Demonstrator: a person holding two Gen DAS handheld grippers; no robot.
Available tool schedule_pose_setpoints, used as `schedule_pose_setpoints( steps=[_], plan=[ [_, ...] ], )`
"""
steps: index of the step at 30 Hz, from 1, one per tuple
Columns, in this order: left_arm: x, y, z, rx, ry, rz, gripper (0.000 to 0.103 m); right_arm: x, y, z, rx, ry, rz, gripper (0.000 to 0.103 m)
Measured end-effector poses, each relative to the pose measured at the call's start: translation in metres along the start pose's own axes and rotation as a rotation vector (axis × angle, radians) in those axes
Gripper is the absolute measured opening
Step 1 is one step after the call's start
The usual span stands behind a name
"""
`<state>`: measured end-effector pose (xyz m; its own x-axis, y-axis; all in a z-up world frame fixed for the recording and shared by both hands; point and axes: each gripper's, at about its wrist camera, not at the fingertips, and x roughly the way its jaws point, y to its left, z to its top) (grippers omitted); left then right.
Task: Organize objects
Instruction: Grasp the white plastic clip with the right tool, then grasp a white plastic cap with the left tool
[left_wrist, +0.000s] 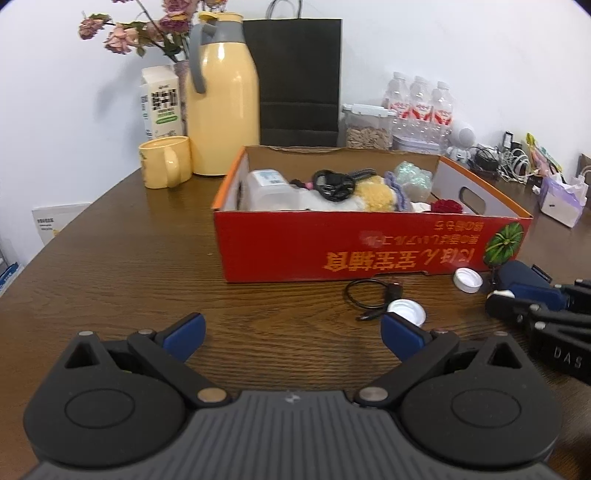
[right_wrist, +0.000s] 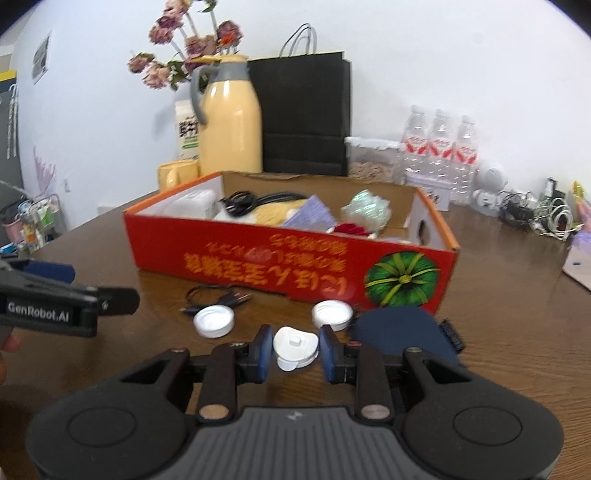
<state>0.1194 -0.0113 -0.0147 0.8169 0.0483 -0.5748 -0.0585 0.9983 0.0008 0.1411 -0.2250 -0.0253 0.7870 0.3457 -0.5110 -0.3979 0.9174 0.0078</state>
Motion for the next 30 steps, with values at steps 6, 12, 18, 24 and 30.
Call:
schedule_pose_setpoints(
  steps=[6, 12, 18, 24, 30],
  plan=[
    [0.012, -0.023, 0.001, 0.033, 0.029, -0.058, 0.103, -0.004, -0.017, 0.003, 0.025, -0.032, -0.033, 0.026],
    [0.018, -0.047, 0.002, 0.075, 0.025, -0.076, 0.103, -0.005, -0.029, 0.005, 0.032, -0.073, -0.048, 0.026],
    [0.027, -0.063, 0.002, 0.093, 0.054, -0.089, 0.072, -0.006, -0.035, 0.004, 0.041, -0.099, -0.041, 0.026],
    [0.034, -0.066, 0.002, 0.069, 0.079, -0.088, 0.053, -0.005, -0.034, 0.002, 0.036, -0.109, -0.026, 0.026],
    [0.04, -0.069, 0.004, 0.054, 0.086, -0.084, 0.049, -0.005, -0.032, 0.0, 0.028, -0.111, -0.009, 0.026]
  ],
)
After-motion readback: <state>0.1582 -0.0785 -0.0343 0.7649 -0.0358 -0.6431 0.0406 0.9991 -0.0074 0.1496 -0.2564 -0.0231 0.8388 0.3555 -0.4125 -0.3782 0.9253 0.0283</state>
